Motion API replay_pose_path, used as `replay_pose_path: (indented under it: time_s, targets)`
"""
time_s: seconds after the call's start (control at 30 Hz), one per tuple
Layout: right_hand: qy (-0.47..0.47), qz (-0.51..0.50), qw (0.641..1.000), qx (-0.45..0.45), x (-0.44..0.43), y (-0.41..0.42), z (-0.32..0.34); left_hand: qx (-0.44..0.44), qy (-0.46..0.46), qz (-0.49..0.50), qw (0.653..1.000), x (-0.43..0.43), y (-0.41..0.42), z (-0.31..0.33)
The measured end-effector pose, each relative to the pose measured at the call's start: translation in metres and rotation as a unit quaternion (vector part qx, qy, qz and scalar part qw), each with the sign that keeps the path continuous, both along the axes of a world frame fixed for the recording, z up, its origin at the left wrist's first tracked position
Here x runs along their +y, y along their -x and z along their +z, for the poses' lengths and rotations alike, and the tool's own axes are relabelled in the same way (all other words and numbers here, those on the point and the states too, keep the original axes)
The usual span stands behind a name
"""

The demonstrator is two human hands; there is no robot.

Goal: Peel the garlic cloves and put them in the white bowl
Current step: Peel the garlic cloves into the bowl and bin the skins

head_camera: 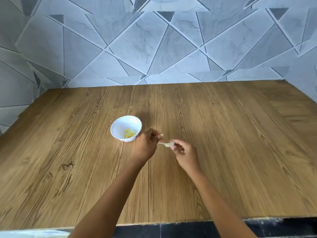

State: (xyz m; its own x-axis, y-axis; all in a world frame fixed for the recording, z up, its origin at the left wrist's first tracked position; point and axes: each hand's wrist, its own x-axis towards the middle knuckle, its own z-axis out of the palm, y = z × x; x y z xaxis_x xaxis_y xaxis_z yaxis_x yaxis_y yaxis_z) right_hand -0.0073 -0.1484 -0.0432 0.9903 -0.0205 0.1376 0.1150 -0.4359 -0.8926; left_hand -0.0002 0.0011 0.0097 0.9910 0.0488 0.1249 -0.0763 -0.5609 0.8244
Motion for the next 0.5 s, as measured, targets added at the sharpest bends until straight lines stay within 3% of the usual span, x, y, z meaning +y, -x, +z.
replay_pose_path:
  time_s: [0.07,0.23,0.5]
  targets:
    - [0.032,-0.011,0.999,-0.005,-0.001,-0.002,-0.004,0.011,0.029,0.003,1.0,0.006,0.001,0.002]
    - [0.177,-0.059,0.975,-0.118,0.005,-0.005,-0.008,0.062,0.077,0.022,0.995,0.019,0.014,0.001]
    - [0.196,-0.075,0.971,-0.113,0.003,0.018,-0.019,0.122,0.132,0.017,0.984,0.046,0.047,0.001]
